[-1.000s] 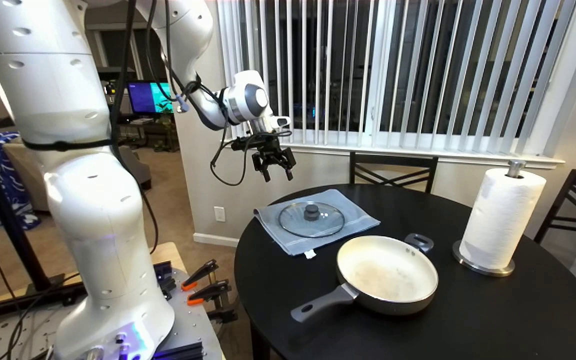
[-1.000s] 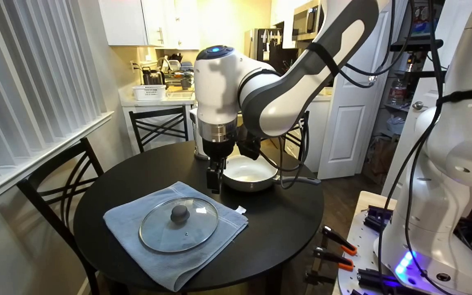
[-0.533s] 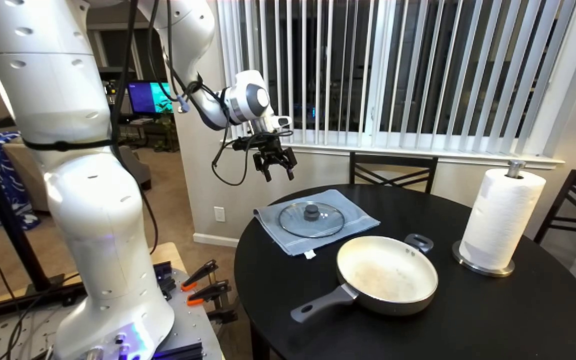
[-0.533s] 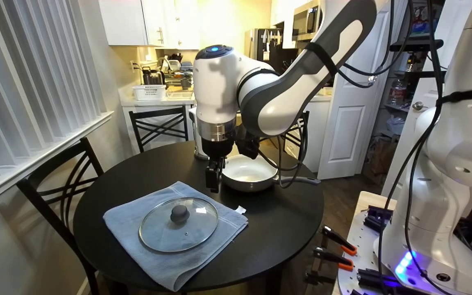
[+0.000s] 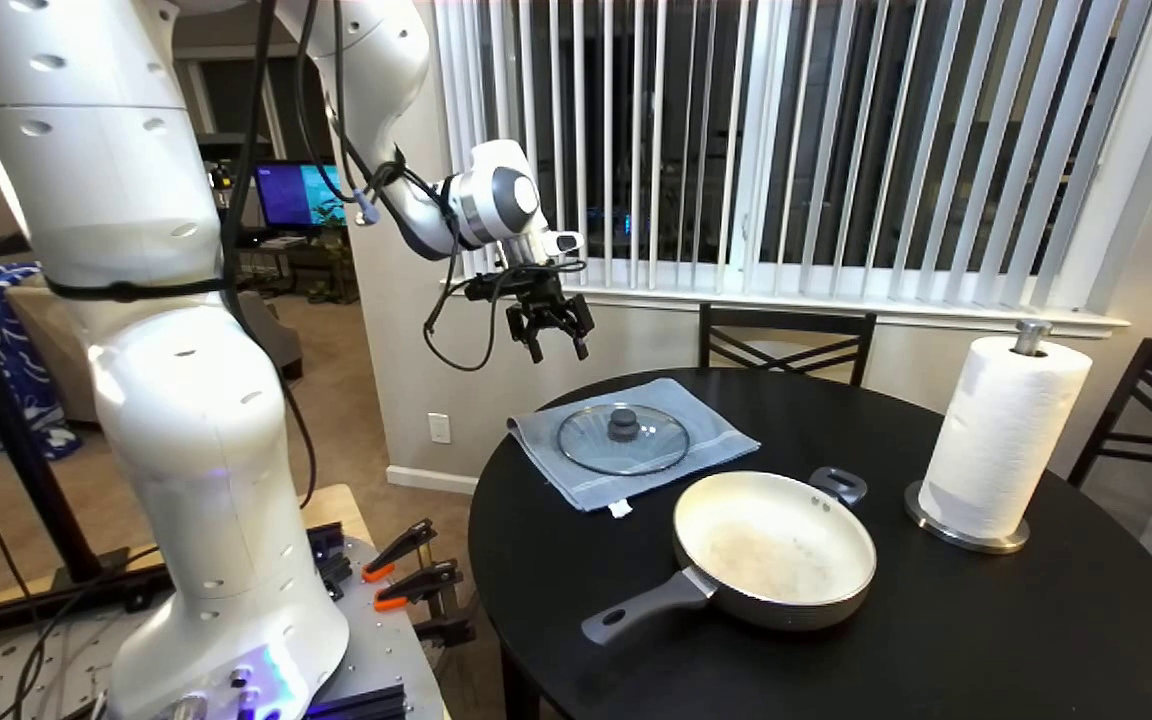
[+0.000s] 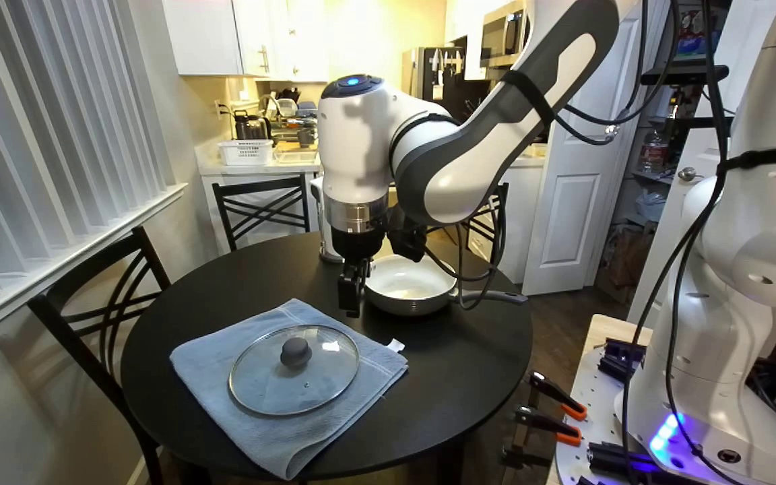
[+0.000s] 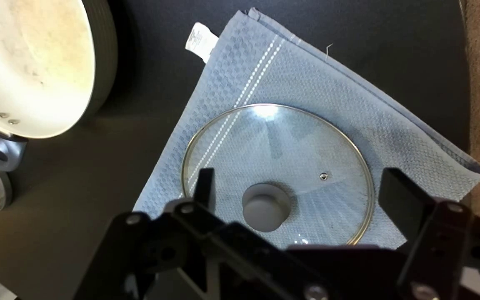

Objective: Put the lid on the pot

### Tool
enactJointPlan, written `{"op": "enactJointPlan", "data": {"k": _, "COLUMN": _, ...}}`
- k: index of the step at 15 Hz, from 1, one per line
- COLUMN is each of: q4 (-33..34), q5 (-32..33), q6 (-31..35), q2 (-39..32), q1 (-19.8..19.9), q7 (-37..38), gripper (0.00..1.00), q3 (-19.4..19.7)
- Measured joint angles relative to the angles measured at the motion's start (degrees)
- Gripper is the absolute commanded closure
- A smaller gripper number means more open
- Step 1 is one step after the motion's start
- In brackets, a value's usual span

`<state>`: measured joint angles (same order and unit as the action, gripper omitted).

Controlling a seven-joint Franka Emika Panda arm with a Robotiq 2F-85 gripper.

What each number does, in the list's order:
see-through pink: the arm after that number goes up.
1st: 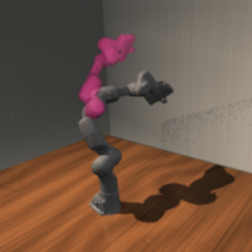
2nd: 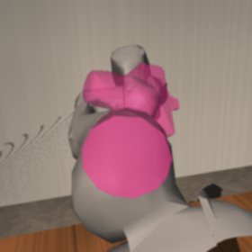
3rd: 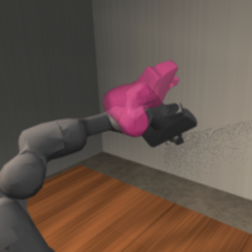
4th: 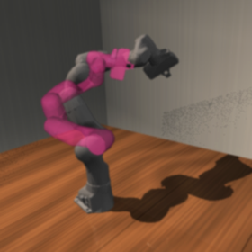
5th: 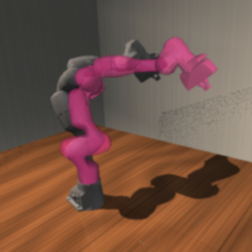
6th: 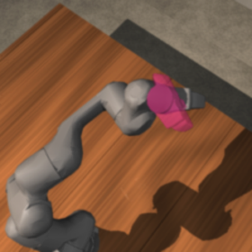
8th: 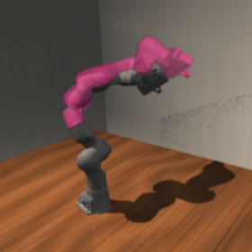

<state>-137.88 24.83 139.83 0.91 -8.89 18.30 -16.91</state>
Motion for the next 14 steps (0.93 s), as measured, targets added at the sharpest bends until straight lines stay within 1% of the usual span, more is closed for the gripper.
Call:
{"op": "enactJointPlan", "data": {"k": 9, "q4": 0.00, "q5": 0.00, "q6": 0.00, "q2": 0.00, "q1": 0.00, "q7": 0.00, "gripper": 0.00, "q3": 0.00}}
{"op": "enactJointPlan", "data": {"k": 14, "q4": 1.69, "q5": 0.00, "q6": -0.13, "q2": -0.82, "q1": -1.52, "q7": 0.00, "gripper": 0.00, "q3": 0.61}}
